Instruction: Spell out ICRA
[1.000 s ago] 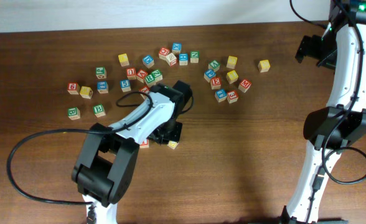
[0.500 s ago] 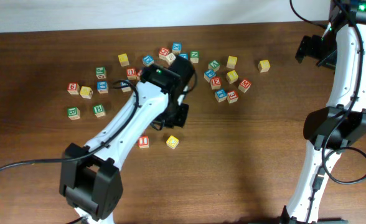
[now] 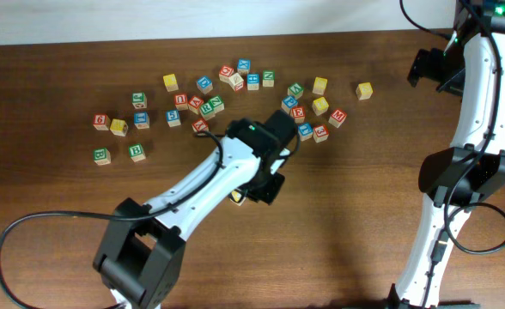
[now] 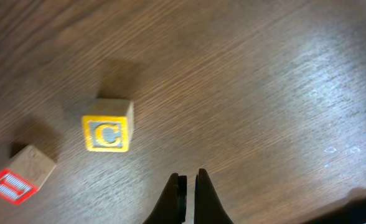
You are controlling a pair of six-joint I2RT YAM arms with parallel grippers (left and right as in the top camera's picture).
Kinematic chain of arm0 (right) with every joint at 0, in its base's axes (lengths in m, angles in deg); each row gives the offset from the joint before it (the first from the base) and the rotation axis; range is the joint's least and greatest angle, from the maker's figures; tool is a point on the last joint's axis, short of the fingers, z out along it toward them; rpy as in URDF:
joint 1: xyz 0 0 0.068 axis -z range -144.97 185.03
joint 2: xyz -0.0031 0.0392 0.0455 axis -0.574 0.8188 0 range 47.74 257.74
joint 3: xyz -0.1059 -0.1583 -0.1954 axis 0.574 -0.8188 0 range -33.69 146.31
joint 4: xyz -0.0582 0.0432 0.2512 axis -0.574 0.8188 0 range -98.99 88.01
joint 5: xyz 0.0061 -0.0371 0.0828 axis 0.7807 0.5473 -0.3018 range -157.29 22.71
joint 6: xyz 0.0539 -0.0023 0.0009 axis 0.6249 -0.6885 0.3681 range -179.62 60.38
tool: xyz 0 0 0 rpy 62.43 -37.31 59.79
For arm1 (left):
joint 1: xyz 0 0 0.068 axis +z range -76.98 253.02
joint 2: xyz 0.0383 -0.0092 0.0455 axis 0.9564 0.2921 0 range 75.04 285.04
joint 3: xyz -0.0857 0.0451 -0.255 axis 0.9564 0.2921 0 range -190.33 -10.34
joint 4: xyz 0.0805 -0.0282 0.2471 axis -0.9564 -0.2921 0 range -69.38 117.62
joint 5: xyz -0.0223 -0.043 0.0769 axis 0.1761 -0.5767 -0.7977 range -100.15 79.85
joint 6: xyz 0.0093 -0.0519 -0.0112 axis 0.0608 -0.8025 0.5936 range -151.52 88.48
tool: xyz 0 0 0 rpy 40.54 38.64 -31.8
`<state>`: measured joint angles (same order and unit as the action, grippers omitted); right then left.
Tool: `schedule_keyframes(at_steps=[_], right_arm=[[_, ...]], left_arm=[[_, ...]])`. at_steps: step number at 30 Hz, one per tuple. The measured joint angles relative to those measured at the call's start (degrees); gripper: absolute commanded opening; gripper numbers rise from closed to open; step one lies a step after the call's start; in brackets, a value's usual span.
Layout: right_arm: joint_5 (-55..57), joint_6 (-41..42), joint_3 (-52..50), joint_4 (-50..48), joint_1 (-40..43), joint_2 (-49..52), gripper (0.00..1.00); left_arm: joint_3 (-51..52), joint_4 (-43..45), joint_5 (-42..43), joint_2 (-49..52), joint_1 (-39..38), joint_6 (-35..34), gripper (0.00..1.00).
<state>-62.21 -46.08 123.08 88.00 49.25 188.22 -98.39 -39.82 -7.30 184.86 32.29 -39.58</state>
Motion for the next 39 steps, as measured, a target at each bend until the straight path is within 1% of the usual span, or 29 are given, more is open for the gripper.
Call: schedule_keyframes(at_steps=[4, 15, 21, 39], right_arm=[[0.0, 0.0, 0.0, 0.0, 0.0, 0.0, 0.98], [0.0, 0.0, 0.0, 0.0, 0.0, 0.0, 0.98], [0.0, 0.0, 0.0, 0.0, 0.0, 0.0, 0.98], [0.0, 0.0, 0.0, 0.0, 0.0, 0.0, 0.98]], left_arm=[[1.8, 2.7, 0.0, 0.0, -0.5, 0.6, 0.00], [13.1, 13.8, 0.2, 0.0, -0.5, 0.8, 0.00], [15.1, 17.6, 0.2, 0.0, -0.5, 0.8, 0.00], [15.1, 20.2, -1.6, 0.0, -0.5, 0.8, 0.00]])
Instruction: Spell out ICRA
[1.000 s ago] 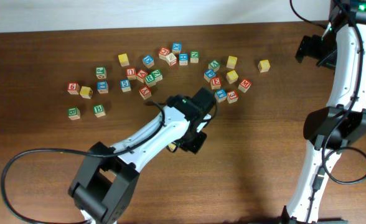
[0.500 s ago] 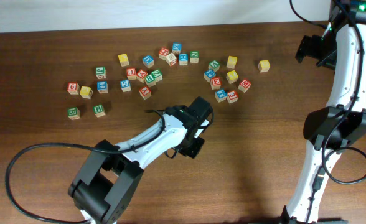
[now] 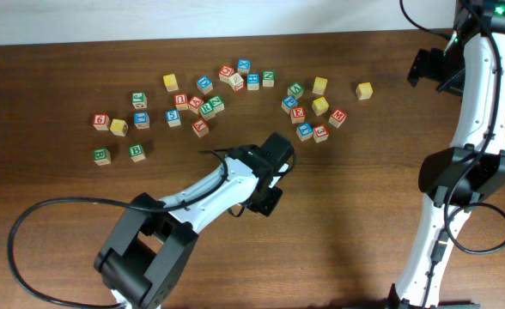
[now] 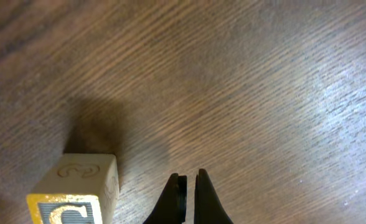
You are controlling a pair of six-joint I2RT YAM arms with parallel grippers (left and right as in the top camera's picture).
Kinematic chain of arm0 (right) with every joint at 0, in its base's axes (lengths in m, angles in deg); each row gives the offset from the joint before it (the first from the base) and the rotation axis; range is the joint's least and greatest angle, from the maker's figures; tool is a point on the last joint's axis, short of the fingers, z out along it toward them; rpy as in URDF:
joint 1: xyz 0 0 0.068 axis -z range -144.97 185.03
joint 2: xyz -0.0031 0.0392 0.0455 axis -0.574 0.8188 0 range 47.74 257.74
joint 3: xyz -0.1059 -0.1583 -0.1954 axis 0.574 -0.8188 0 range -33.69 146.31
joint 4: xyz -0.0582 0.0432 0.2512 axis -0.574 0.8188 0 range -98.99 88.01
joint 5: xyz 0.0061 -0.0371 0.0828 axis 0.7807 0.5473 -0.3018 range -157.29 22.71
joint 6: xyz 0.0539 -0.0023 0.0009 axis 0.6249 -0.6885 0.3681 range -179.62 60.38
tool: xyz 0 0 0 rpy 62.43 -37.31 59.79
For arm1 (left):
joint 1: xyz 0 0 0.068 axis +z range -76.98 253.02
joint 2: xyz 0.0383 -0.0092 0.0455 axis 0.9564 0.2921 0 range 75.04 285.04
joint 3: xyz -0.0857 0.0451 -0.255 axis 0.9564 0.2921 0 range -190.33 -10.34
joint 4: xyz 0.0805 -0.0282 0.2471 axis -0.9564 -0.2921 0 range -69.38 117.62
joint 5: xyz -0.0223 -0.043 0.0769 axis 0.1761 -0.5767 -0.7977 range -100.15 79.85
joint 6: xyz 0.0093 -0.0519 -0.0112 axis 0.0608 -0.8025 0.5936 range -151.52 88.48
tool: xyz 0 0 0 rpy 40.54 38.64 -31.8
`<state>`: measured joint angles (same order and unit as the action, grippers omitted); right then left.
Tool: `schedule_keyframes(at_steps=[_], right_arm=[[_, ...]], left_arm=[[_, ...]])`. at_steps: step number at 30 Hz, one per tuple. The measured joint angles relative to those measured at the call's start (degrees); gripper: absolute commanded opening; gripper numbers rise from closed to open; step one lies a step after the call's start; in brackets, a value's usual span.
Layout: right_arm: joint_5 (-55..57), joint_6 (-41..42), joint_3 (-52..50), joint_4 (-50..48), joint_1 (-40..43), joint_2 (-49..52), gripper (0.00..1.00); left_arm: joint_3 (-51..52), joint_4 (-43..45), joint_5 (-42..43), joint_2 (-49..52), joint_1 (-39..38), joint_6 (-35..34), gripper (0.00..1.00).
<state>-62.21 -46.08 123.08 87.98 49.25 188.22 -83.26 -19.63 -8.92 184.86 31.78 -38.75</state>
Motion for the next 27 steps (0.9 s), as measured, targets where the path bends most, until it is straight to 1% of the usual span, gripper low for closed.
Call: schedule_keyframes(at_steps=[27], right_arm=[[0.0, 0.0, 0.0, 0.0, 0.0, 0.0, 0.98]], left_arm=[[0.2, -0.3, -0.6, 0.0, 0.0, 0.0, 0.00]])
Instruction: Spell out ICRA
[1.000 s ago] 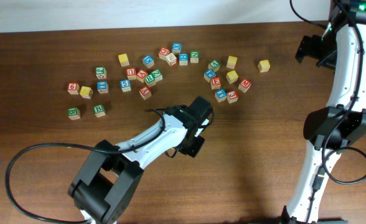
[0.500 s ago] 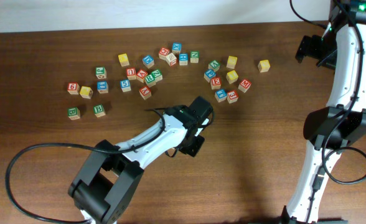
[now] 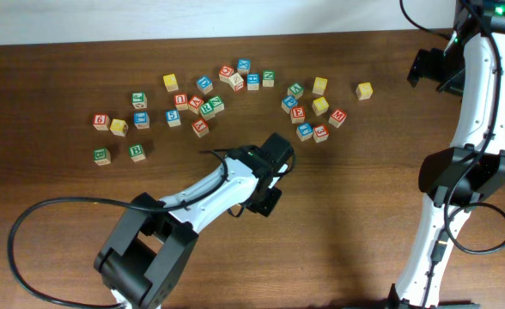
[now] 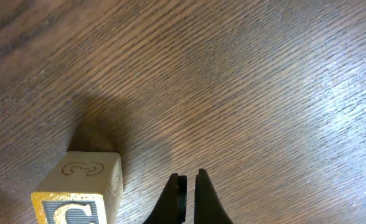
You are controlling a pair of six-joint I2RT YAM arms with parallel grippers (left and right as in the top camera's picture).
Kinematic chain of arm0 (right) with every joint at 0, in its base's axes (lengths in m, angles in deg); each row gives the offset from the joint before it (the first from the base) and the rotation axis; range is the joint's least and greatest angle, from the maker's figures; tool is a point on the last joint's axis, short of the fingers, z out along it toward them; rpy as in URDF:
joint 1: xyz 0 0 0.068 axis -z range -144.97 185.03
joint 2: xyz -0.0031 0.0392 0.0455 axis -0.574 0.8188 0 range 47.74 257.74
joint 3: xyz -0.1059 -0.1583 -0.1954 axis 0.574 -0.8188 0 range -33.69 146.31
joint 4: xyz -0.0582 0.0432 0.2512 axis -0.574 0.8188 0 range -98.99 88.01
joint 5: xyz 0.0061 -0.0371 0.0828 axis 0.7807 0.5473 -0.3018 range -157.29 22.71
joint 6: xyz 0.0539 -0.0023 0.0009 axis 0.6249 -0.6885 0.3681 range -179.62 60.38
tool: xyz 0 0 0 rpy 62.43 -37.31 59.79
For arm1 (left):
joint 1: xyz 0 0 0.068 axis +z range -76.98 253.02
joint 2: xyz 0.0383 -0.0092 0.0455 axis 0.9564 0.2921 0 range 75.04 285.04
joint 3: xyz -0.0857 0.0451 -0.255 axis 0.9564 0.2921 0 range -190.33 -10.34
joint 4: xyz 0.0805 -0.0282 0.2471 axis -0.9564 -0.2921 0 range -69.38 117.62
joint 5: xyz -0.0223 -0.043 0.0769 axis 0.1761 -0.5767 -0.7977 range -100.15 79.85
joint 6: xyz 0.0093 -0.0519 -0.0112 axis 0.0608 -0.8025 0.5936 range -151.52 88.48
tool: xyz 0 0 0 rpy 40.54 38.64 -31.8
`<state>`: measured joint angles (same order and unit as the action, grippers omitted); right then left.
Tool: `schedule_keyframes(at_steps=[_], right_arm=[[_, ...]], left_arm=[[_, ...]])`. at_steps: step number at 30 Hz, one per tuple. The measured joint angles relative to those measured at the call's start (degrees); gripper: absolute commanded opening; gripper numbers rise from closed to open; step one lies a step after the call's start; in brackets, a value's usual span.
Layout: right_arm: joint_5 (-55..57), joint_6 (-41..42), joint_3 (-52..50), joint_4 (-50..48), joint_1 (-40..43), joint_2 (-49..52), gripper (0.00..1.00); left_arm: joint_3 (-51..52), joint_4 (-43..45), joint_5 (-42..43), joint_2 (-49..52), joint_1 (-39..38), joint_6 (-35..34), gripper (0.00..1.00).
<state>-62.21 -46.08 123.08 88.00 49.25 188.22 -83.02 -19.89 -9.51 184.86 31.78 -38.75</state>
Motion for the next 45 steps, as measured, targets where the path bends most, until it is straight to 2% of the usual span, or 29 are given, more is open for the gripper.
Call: schedule_keyframes(at_steps=[16, 37, 45], right_arm=[[0.0, 0.0, 0.0, 0.0, 0.0, 0.0, 0.98], [0.0, 0.0, 0.0, 0.0, 0.0, 0.0, 0.98], [0.0, 0.0, 0.0, 0.0, 0.0, 0.0, 0.98]], left_arm=[[1.4, -1.0, -0.7, 0.0, 0.0, 0.0, 0.00], [1.6, 3.8, -4.4, 0.0, 0.0, -0.3, 0.00], [1.6, 4.1, -8.4, 0.0, 0.0, -4.9, 0.00]])
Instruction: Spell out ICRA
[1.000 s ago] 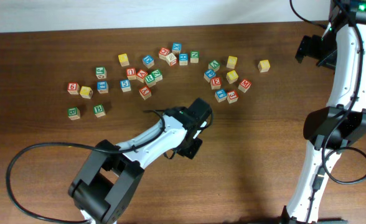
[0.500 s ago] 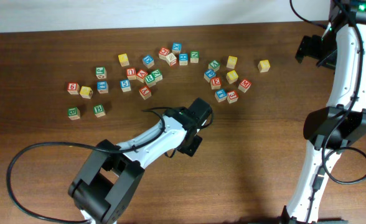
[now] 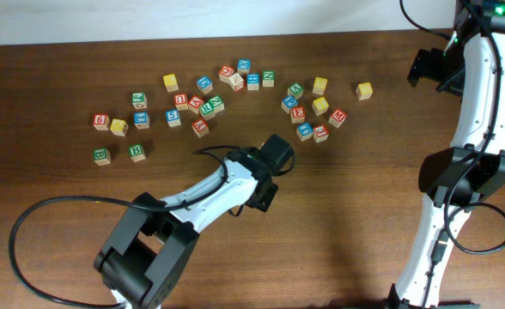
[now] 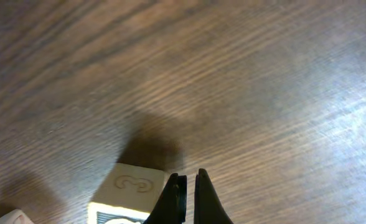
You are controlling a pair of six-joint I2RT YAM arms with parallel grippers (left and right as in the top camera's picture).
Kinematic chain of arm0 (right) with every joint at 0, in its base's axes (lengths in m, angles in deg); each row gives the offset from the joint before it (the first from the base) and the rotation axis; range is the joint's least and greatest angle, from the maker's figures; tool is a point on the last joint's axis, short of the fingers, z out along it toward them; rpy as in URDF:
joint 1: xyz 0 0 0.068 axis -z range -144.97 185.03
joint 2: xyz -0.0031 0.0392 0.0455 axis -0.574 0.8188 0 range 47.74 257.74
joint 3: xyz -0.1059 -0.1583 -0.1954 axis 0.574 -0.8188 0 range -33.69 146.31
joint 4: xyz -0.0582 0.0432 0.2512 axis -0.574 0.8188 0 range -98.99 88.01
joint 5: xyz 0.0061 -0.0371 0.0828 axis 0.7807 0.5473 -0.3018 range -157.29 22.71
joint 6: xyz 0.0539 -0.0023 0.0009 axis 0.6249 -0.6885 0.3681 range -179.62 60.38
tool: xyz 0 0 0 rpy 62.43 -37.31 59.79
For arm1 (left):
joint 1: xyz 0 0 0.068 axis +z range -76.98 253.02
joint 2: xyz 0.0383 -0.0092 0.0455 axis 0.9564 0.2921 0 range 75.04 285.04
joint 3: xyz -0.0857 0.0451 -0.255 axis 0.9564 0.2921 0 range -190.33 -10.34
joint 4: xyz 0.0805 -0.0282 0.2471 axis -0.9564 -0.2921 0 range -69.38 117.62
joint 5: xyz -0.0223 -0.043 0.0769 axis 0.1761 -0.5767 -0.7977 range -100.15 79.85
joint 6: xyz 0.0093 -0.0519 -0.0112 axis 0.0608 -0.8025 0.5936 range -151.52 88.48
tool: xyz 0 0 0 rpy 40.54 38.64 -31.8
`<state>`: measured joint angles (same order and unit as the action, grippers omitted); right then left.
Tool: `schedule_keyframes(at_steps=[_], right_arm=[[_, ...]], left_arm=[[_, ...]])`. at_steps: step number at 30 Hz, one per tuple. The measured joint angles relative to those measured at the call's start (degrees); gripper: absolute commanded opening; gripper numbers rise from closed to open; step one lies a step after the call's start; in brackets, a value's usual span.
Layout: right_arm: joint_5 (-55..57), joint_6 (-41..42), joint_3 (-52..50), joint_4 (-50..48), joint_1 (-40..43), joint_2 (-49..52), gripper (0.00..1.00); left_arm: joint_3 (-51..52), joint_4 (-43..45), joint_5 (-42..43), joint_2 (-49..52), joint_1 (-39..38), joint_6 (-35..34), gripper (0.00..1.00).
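In the left wrist view my left gripper (image 4: 188, 178) is shut with nothing between its fingers, low over the wooden table. A yellow-edged C block (image 4: 132, 191), a "3" embossed on its top, stands right against the left finger (image 4: 178, 198). At the lower left edge a pale corner of another block (image 4: 12, 218) shows. From overhead, the left gripper (image 3: 264, 196) covers both blocks. My right gripper (image 3: 426, 67) is raised at the far right of the table, and its jaws do not show.
Loose letter blocks lie across the back of the table: one group (image 3: 205, 94) in the middle, another (image 3: 313, 107) to its right, a few (image 3: 115, 129) at the left. A black cable (image 3: 29, 223) loops by the left arm's base.
The C block was a short way left of my shut left fingers; now it is against the left finger and higher in the wrist view. Another block's corner has come into view.
At first my shut left gripper looked down from higher up on the C block and a red I block to its left. Then it was low over the table with the C block at lower left. Now the block touches the left finger.
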<state>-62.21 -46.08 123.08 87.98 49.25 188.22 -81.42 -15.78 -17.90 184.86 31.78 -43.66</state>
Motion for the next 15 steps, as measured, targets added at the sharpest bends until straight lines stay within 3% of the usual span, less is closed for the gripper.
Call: schedule_keyframes(at_steps=[15], right_arm=[[0.0, 0.0, 0.0, 0.0, 0.0, 0.0, 0.98]], left_arm=[[0.0, 0.6, -1.2, 0.0, 0.0, -4.0, 0.00]])
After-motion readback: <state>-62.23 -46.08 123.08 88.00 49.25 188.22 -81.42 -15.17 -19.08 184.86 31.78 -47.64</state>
